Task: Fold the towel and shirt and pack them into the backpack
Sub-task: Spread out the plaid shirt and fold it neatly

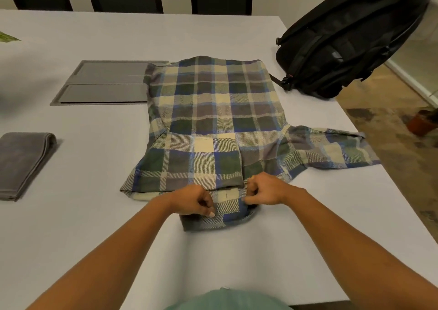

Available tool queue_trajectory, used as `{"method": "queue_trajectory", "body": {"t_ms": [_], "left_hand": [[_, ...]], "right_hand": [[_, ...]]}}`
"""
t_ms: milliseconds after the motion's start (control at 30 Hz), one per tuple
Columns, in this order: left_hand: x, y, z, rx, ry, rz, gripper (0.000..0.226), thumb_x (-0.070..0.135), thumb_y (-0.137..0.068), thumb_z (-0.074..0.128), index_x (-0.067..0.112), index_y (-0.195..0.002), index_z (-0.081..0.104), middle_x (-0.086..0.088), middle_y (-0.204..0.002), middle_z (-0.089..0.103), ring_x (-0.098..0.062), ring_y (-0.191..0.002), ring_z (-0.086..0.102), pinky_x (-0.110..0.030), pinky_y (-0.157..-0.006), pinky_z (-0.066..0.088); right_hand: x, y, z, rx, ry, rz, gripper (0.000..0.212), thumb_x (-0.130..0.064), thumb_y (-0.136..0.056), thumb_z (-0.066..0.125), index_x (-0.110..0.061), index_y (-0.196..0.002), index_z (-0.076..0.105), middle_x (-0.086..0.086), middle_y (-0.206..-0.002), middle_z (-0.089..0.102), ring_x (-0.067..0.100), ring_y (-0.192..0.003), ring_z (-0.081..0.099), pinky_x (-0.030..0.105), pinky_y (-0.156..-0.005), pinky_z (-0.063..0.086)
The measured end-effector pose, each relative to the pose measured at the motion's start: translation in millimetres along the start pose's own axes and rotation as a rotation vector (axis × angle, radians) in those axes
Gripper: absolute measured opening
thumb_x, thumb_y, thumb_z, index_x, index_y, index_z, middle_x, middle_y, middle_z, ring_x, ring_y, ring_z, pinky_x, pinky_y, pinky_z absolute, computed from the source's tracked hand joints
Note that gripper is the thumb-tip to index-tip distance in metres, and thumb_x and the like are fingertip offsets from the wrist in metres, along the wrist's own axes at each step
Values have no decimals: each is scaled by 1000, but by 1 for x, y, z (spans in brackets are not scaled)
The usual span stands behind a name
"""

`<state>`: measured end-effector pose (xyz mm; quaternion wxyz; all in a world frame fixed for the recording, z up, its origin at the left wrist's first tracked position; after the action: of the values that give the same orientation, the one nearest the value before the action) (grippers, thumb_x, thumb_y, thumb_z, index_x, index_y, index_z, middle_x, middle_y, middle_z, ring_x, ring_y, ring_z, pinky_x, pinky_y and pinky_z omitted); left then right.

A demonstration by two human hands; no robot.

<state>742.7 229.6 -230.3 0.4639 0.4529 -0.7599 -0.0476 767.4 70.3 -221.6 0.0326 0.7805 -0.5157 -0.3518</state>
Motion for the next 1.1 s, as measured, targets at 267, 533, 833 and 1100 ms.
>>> {"method": "queue_trajectory", "body": {"t_ms": [267, 533, 833, 1100], "left_hand": [[-45, 38, -69, 851, -104, -290, 25, 17, -88, 61, 13, -112, 64, -8, -117, 59, -23, -109, 52, -35, -90, 44], [-122, 87, -77, 993, -14, -820, 46, 32, -93, 52, 11, -133, 42, -16, -135, 44, -36, -126, 39, -54, -99, 31], [-139, 93, -75, 1055, 202, -687, 29, 11, -97, 43, 2, -124, 48, -20, -116, 58, -37, -101, 57, -40, -83, 46], [-147, 99, -80, 1031, 68, -735, 42, 34, -94, 49, 7, -126, 49, -14, -119, 59, -33, -105, 58, -43, -86, 46]], "right_hand": [[4, -11, -41, 594, -216, 249, 24, -27, -91, 58, -6, -81, 63, 2, -77, 54, 12, -80, 52, 31, -74, 48], [14, -44, -10, 415, -320, 489, 47, -37, -89, 59, -9, -126, 48, 11, -115, 61, 29, -106, 56, 34, -76, 44], [16, -40, -18, 494, -293, 531, 34, -23, -89, 58, -11, -119, 46, 12, -113, 60, 29, -102, 56, 30, -70, 40], [-3, -42, -42, 750, -106, 452, 28, -20, -84, 58, -8, -108, 52, 12, -108, 56, 29, -104, 50, 42, -85, 42]]}}
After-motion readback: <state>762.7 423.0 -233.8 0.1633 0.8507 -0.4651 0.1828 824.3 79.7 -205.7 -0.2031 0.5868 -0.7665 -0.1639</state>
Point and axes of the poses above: each hand's wrist, its own y-axis away from the middle knuckle, its own z-axis out of the palm, x = y × z, the point moved 8 cm from there along -y, towards the middle knuckle
